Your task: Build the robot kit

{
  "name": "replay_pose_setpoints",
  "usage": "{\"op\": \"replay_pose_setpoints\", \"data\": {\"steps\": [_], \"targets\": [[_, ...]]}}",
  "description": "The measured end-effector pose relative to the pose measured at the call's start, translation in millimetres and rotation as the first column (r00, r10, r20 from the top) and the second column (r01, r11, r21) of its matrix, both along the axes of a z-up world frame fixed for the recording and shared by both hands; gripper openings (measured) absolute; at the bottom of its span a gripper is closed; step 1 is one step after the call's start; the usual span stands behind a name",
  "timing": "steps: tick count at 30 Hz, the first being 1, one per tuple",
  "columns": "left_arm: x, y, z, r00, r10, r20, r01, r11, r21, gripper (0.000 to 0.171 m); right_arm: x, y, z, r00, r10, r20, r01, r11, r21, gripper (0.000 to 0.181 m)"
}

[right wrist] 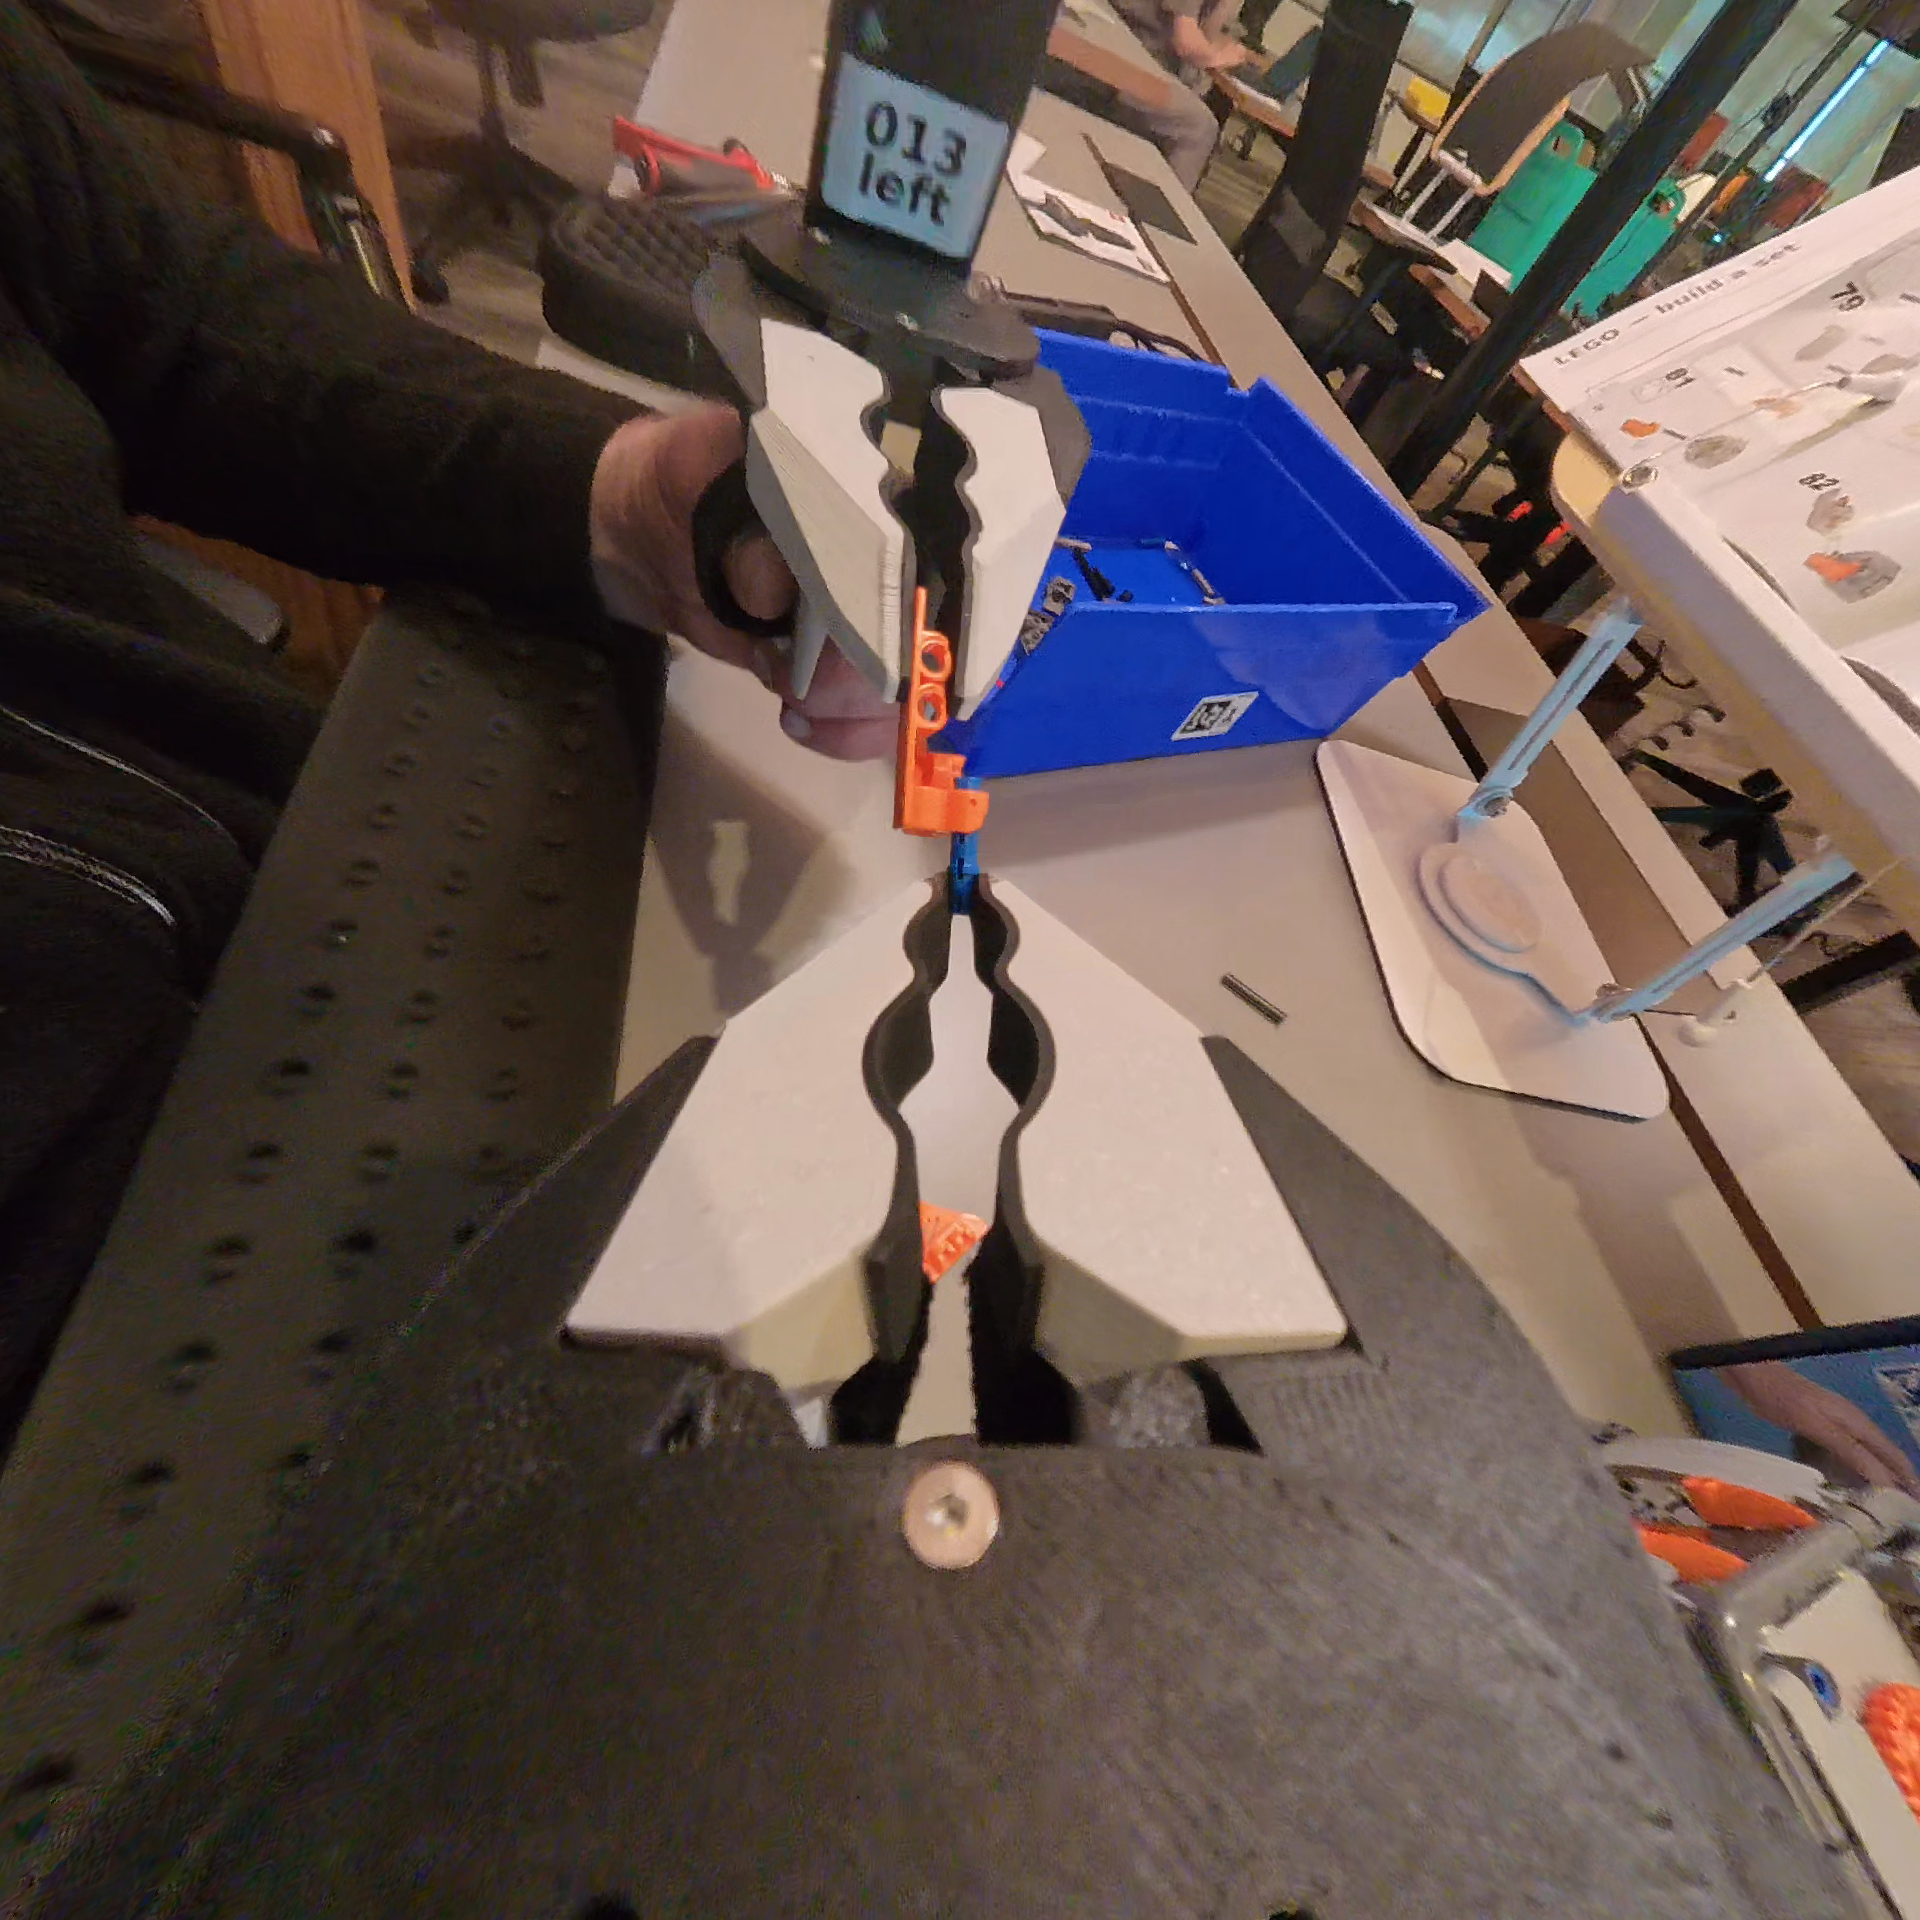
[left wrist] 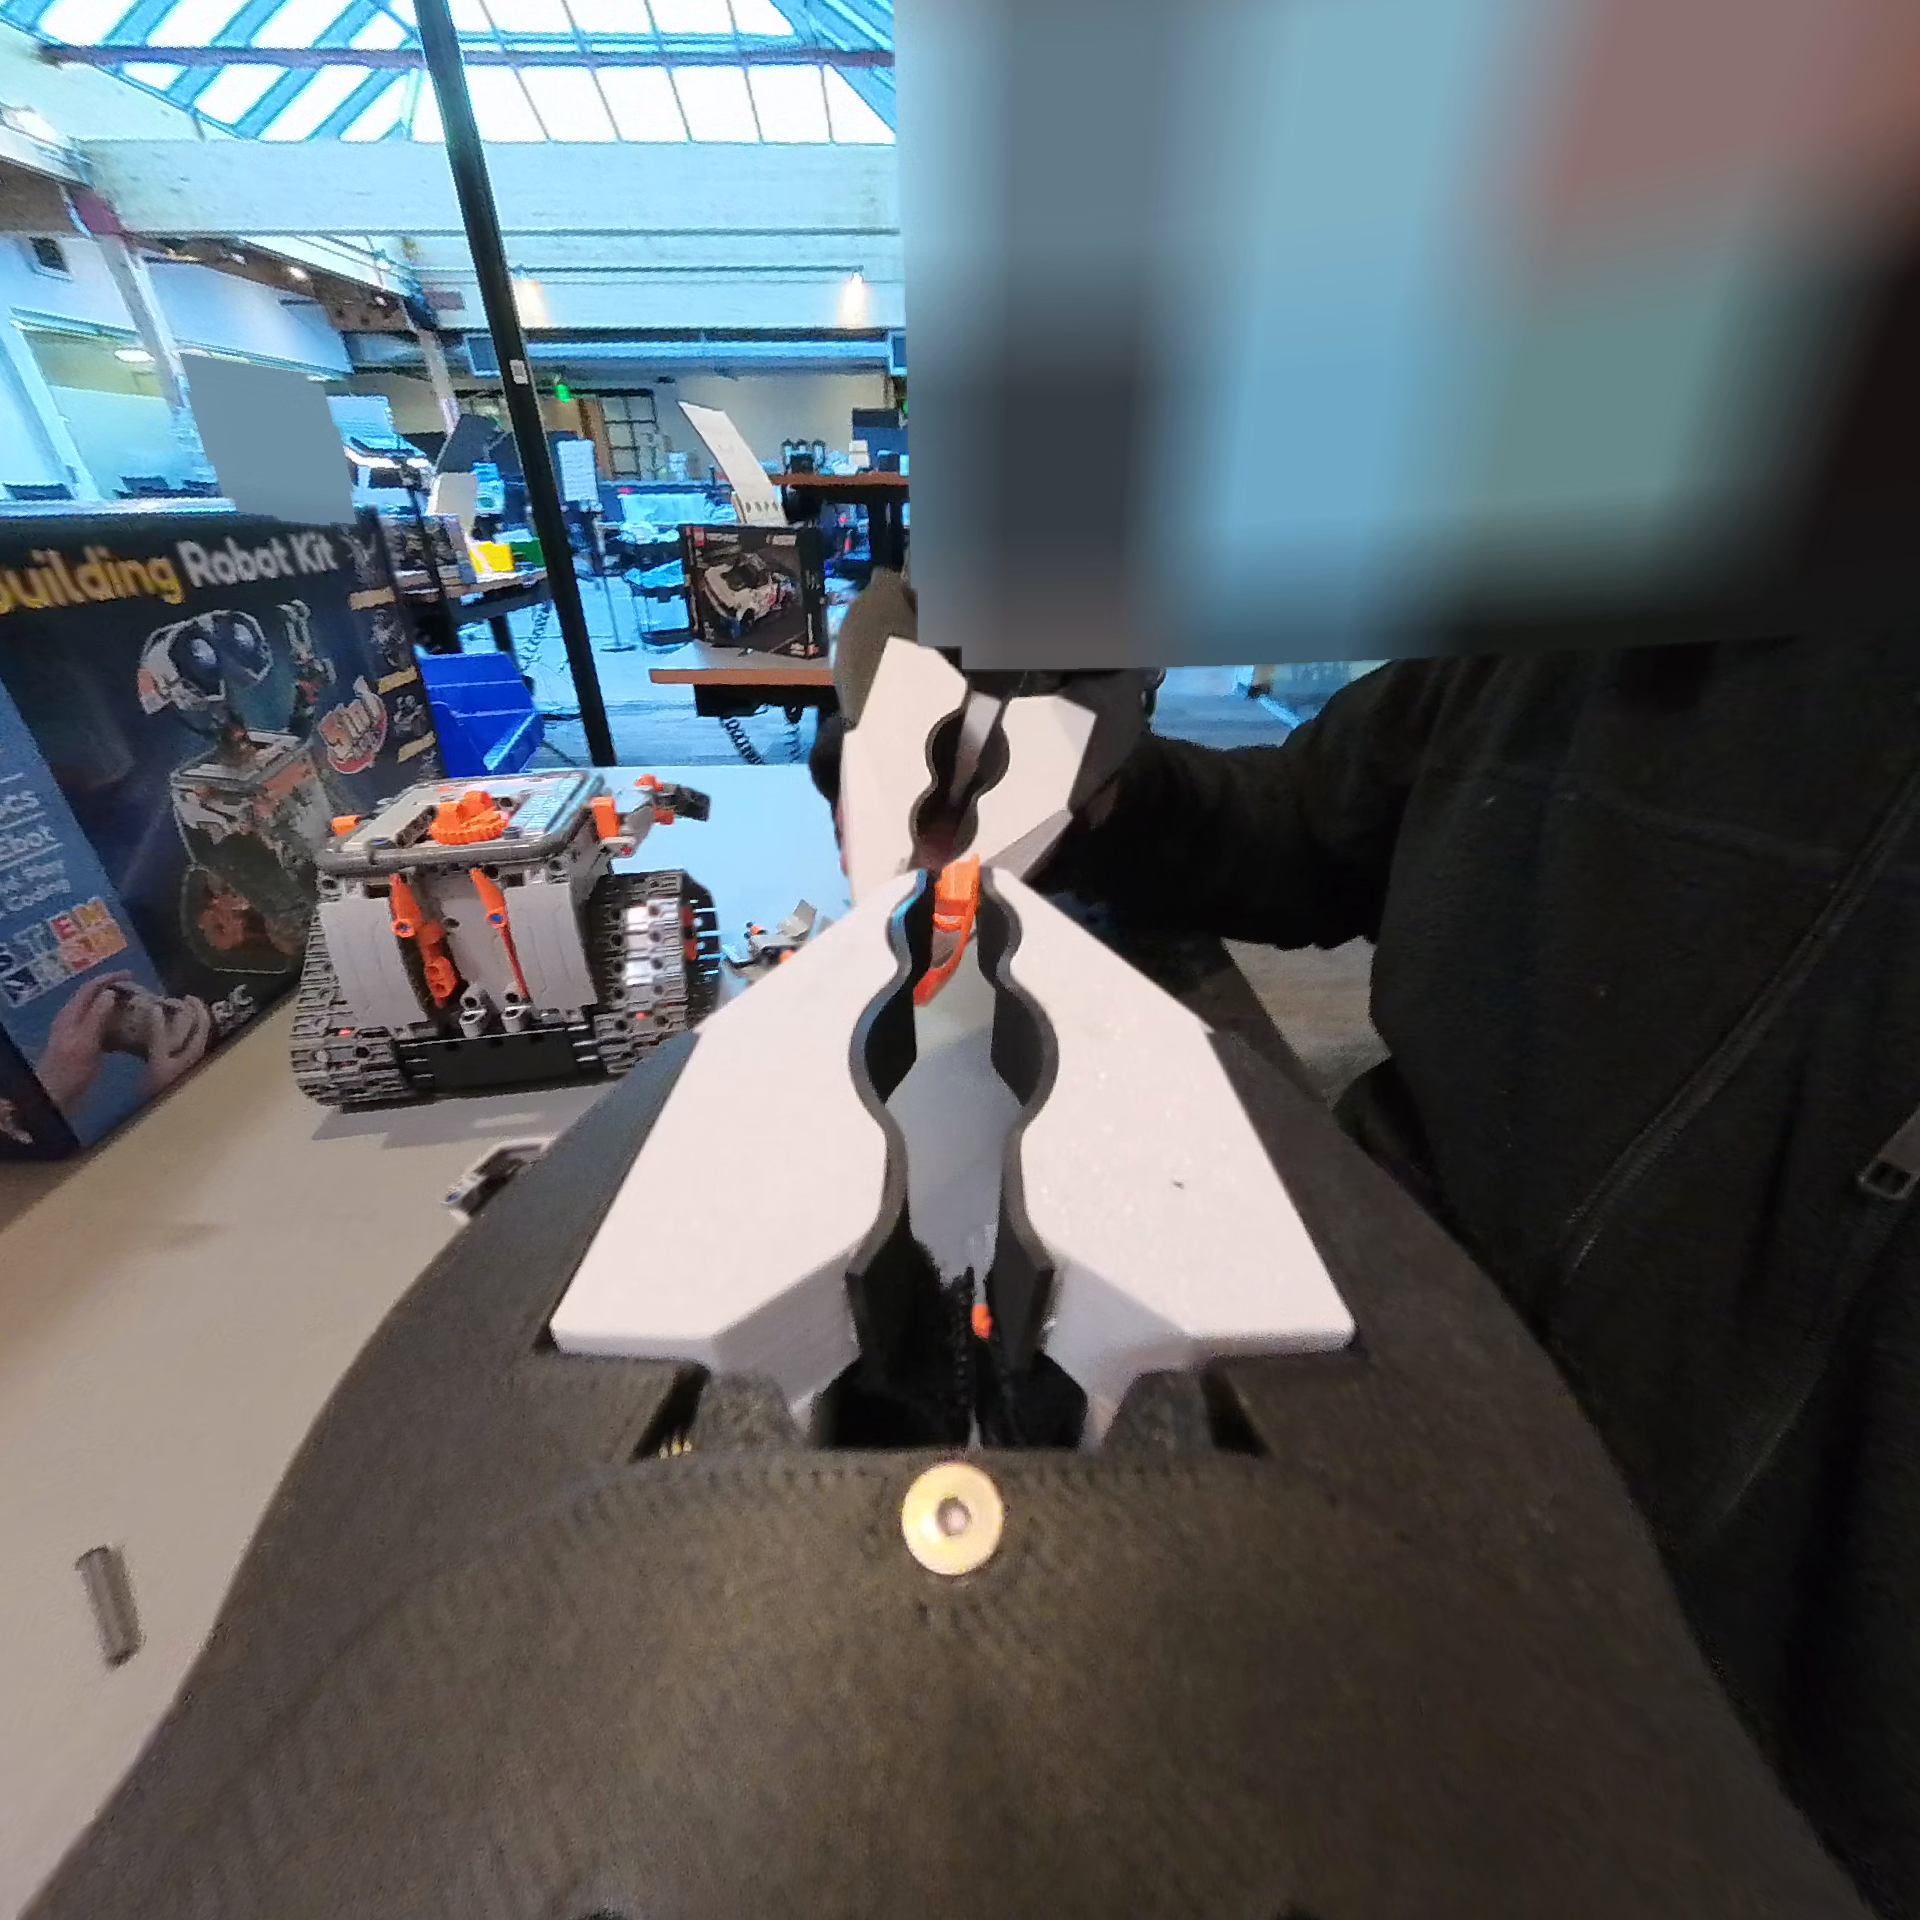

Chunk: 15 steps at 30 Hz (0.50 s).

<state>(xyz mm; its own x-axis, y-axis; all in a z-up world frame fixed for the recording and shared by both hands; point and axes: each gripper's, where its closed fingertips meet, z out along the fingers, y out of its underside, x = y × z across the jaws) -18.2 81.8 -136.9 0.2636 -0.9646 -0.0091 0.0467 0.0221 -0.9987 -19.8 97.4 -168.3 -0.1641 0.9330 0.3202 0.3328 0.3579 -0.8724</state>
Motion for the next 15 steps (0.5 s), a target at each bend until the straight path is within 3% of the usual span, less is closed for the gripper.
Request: {"op": "replay_pose_setpoints", "data": {"steps": [3,9,15], "targets": [[2.2,-2.5,-4.2,0.998,0.013,-0.060,-0.011,0.999,0.040,0.012,1.5,2.1,-3.5,0.999,-0.020,0.027,0.019,0.999,0.038,0.000],[3.0,-3.3,-17.1,0.978,0.094,-0.187,-0.072,0.990,0.121,0.005,2.7,1.6,-11.6,0.997,-0.040,0.068,0.032,0.992,0.124,0.000],[3.3,-6.7,-24.8,0.976,0.092,-0.199,-0.068,0.990,0.125,0.006,3.1,-1.7,-15.8,0.996,-0.046,0.080,0.032,0.985,0.170,0.000]]}}
